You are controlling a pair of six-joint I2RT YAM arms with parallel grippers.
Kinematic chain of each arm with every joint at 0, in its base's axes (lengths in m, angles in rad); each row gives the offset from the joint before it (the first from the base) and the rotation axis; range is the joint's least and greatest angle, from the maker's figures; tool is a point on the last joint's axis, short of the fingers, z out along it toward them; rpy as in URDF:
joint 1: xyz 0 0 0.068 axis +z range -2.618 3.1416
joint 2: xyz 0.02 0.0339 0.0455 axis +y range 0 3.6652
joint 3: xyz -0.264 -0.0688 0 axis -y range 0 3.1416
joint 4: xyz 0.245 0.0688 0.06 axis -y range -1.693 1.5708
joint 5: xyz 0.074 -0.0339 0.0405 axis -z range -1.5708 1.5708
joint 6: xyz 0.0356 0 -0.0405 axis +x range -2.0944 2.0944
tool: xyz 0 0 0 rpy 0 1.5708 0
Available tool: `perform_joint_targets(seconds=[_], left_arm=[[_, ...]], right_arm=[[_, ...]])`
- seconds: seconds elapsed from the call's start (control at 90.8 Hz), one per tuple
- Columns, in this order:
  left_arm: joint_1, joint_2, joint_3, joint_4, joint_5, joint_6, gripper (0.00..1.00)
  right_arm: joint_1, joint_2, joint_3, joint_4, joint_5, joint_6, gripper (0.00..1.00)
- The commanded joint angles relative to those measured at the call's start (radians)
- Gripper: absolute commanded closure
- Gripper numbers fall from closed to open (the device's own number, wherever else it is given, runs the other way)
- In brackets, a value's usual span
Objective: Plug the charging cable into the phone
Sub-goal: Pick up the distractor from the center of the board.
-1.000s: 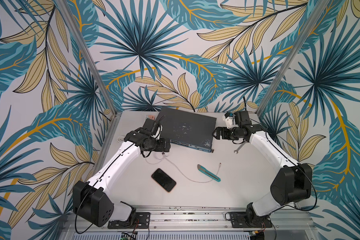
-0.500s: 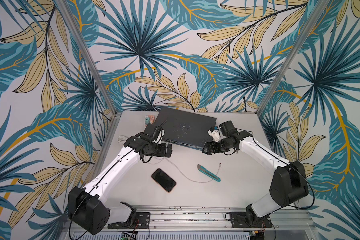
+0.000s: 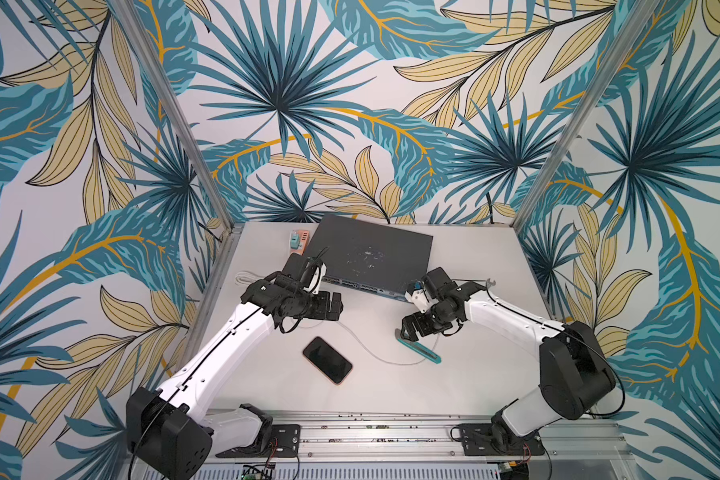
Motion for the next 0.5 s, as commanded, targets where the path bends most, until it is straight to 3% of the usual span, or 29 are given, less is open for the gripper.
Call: perform_joint_targets(seconds=[0.0, 0.485], left_arm=[[-0.004, -0.035, -0.016, -0.009, -0.002, 0.005, 0.00], [-0.003, -0.039, -0.027, -0.016, -0.019, -0.002, 0.00]], right_arm=[[0.020, -0.007, -0.033, 0.021, 0.041, 0.006, 0.00], [0.060, 0.062, -0.058, 0.064, 0.139, -0.022, 0.06]])
